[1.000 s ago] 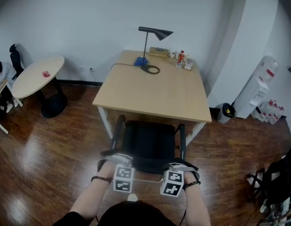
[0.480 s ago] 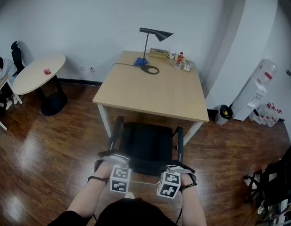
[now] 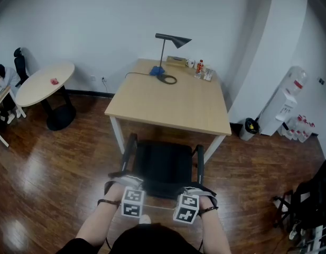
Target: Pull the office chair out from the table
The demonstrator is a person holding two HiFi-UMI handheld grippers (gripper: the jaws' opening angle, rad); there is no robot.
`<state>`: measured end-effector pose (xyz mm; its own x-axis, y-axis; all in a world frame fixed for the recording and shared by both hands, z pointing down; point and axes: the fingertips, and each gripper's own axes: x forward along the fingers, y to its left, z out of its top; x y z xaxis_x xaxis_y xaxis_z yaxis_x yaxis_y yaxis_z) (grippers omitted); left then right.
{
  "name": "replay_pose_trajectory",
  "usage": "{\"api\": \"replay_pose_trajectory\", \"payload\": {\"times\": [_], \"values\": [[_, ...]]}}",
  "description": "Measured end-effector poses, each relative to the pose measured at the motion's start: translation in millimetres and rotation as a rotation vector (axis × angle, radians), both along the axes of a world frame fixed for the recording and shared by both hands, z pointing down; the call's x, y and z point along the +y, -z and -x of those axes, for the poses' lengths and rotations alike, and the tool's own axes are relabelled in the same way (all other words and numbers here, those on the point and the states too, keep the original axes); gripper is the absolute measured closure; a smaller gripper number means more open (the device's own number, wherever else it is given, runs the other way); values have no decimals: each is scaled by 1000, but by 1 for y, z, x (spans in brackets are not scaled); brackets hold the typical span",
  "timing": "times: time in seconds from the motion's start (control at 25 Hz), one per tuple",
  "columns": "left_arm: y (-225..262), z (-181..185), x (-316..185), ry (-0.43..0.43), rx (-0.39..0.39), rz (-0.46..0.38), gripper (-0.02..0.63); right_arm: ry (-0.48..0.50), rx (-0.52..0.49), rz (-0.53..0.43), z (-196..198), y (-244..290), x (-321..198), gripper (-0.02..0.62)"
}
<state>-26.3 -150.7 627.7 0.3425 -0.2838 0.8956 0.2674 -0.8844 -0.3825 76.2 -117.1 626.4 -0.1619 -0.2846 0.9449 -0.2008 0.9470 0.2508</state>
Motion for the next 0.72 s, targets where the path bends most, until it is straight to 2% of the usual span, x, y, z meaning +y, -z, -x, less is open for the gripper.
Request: {"api": "replay_pose_trajectory", "payload": {"times": [0.72], "values": [[0,5,42,-6,-17,23,540,30,24,14,4,0,42,520]]}}
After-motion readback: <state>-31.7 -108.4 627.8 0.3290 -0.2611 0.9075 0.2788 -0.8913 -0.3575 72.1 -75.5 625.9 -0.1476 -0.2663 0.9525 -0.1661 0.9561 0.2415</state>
